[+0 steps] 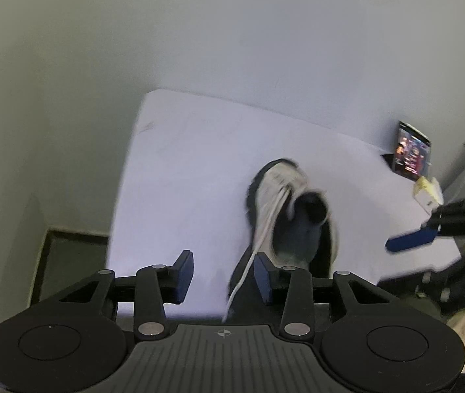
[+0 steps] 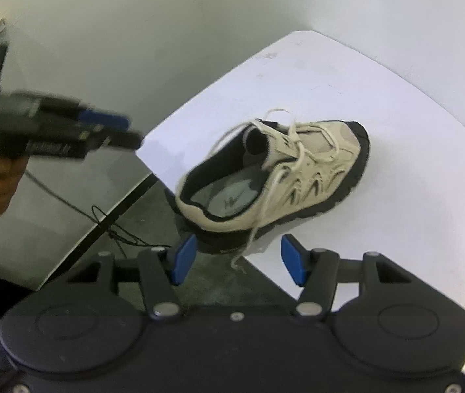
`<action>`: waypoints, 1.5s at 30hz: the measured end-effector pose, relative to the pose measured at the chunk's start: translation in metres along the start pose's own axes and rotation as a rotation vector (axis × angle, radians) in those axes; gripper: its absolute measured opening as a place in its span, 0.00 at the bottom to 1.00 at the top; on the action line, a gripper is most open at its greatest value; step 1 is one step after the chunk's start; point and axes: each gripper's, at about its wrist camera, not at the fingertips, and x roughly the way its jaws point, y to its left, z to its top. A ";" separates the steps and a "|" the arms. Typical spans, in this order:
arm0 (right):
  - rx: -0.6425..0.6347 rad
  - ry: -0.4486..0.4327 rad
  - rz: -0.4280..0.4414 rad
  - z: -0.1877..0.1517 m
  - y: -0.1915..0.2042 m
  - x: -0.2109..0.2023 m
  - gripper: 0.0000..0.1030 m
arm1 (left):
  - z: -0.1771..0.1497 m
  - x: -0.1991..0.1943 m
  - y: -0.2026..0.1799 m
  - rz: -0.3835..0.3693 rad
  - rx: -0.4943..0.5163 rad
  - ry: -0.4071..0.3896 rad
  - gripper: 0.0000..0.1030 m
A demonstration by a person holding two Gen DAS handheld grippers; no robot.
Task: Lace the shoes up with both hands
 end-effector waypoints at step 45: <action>0.183 -0.048 0.202 0.023 -0.043 0.042 0.31 | 0.028 0.017 -0.022 0.043 -0.131 0.000 0.00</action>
